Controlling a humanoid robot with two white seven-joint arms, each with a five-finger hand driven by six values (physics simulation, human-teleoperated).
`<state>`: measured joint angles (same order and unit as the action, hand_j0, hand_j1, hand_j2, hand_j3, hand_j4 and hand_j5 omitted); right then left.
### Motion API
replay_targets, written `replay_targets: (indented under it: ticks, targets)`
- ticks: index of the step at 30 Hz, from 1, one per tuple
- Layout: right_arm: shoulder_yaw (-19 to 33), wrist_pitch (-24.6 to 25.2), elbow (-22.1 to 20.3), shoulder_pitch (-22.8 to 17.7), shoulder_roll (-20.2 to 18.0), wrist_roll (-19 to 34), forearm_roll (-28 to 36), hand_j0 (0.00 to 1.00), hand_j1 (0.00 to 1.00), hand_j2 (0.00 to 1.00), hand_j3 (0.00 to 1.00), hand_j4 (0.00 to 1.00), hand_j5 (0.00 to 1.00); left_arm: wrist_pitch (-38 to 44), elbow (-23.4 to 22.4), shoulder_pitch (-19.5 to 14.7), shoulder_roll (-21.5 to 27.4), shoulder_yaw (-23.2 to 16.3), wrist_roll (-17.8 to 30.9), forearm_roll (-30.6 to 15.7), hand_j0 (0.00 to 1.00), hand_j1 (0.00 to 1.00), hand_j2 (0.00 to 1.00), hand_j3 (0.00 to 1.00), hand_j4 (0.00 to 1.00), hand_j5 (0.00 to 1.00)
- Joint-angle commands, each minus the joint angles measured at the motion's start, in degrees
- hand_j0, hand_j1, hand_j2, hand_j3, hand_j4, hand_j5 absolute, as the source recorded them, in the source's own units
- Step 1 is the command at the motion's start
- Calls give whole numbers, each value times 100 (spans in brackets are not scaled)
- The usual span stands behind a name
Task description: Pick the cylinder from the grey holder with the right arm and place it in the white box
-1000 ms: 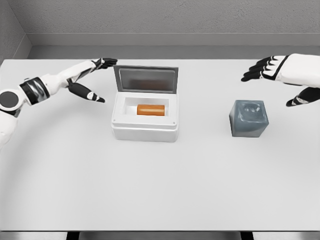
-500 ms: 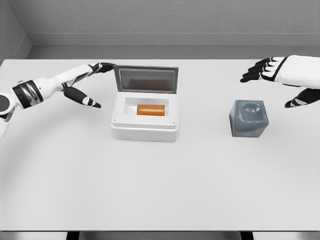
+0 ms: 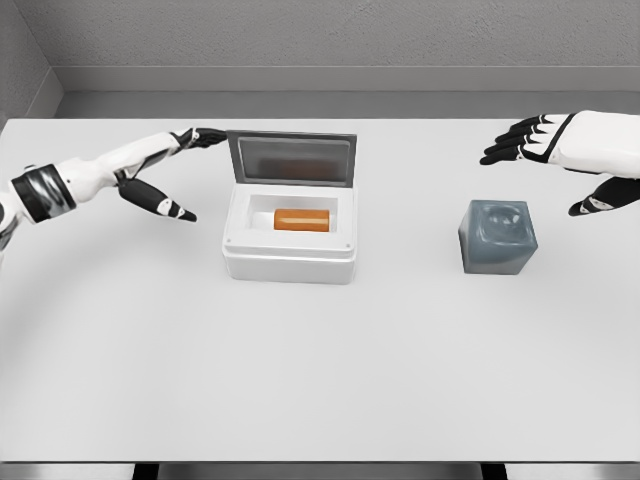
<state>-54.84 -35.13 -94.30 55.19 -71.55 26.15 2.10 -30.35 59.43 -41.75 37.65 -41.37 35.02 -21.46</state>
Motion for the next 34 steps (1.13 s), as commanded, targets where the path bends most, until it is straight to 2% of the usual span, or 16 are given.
replay_targets:
  ticks: [1,15,20,27,32,34]
  targets:
    - [8,13,8,-26,-8,-5,36,100,100,100,100,100,100,11,121,0,58,7,-2,-156,100,100,100,100,100,100]
    - [70,13,17,-88,1,-5,53,100,100,100,100,100,100,11,332,62,85,7,-2,-156,100,100,100,100,100,100]
    - [70,13,17,-158,80,-5,53,100,100,100,100,100,100,11,130,97,251,24,-2,-174,100,100,100,100,100,100]
    - [79,13,17,-158,80,-5,53,100,100,100,100,100,100,-6,-485,193,428,112,-2,-376,100,100,100,100,100,100]
    - [79,13,8,-167,80,-5,53,100,100,100,100,100,100,-6,-503,229,551,270,-2,-420,100,100,100,100,100,100]
    - [79,13,8,-176,80,-5,53,100,100,100,100,100,100,-6,-652,229,551,305,-2,-420,100,100,100,100,100,100]
